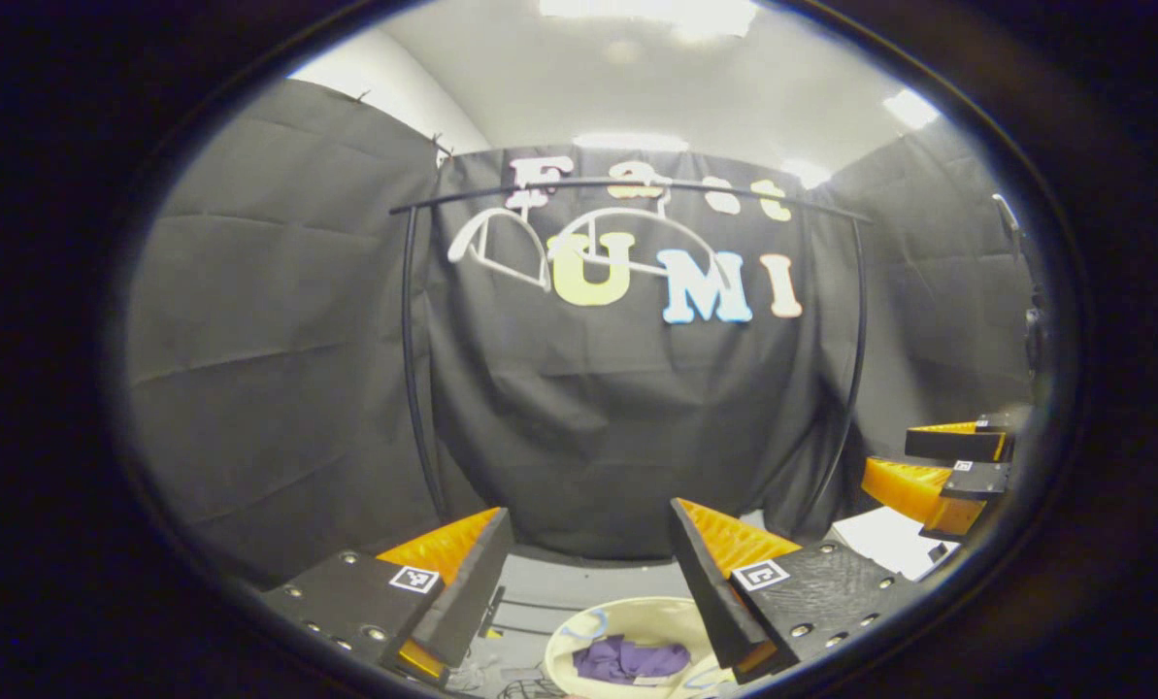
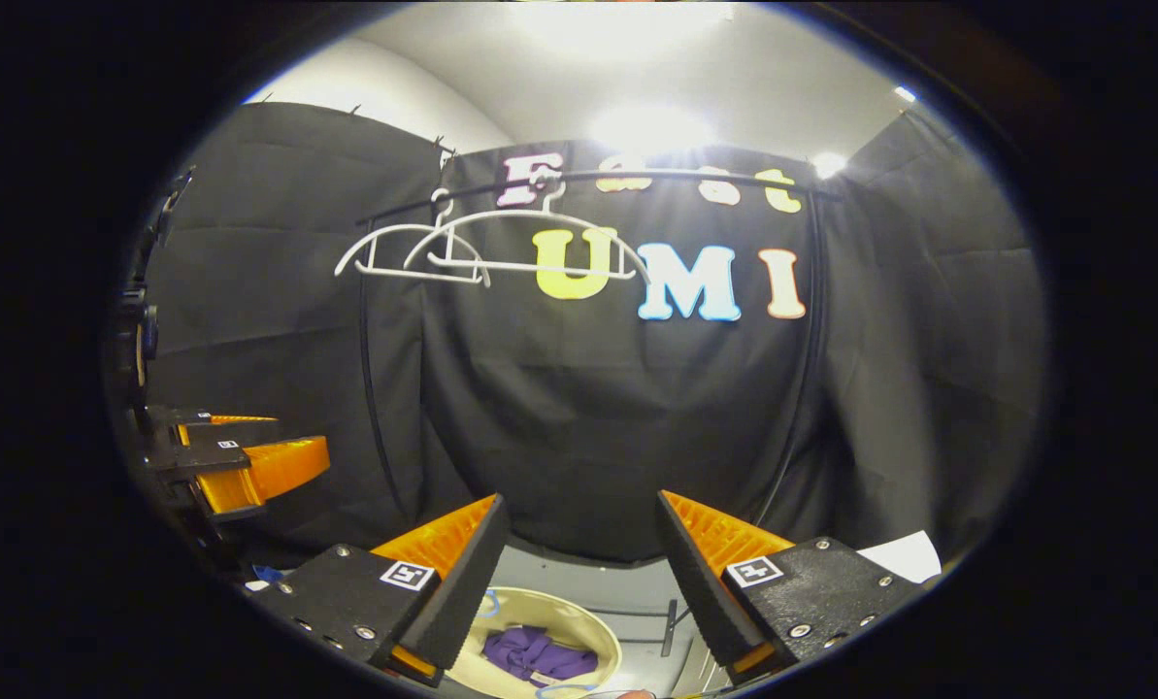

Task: Grasp the clothes on the hanger with both hands and then place them into the laundry hamper below.

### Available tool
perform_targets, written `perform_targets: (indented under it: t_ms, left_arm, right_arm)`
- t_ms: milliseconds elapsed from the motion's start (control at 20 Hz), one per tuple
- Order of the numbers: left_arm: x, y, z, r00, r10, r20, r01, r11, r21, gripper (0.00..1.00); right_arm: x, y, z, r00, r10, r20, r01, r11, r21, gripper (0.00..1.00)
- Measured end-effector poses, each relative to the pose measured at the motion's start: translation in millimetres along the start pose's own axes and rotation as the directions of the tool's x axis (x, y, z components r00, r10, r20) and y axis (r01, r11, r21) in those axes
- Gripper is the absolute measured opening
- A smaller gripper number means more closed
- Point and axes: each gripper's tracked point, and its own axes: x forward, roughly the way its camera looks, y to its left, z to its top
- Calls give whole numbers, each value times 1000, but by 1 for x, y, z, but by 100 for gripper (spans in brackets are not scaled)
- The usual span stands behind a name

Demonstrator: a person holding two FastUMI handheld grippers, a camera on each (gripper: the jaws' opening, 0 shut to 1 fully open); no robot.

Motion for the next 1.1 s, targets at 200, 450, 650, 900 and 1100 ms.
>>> perform_targets:
  t_ms: [200,450,650,900,1100]
  left_arm:
    - [-11,10,53,996,1,93,-2,1000,5,91]
    - [-33,14,74,989,-20,149,23,1000,-20,99]
    - [-40,25,97,977,5,215,-4,1000,-7,98]
    - [-57,35,129,957,27,289,-25,1000,-10,98]
    - [-59,50,137,950,61,308,-69,997,15,98]
  right_arm:
    - [-20,-18,45,993,-55,103,53,998,29,93]
    - [-42,-45,88,977,-112,184,107,994,33,92]
    - [-60,-63,110,962,-144,232,139,990,38,92]
    - [-68,-78,121,947,-187,262,186,982,28,92]
    - [-77,-80,127,935,-214,283,210,977,45,93]
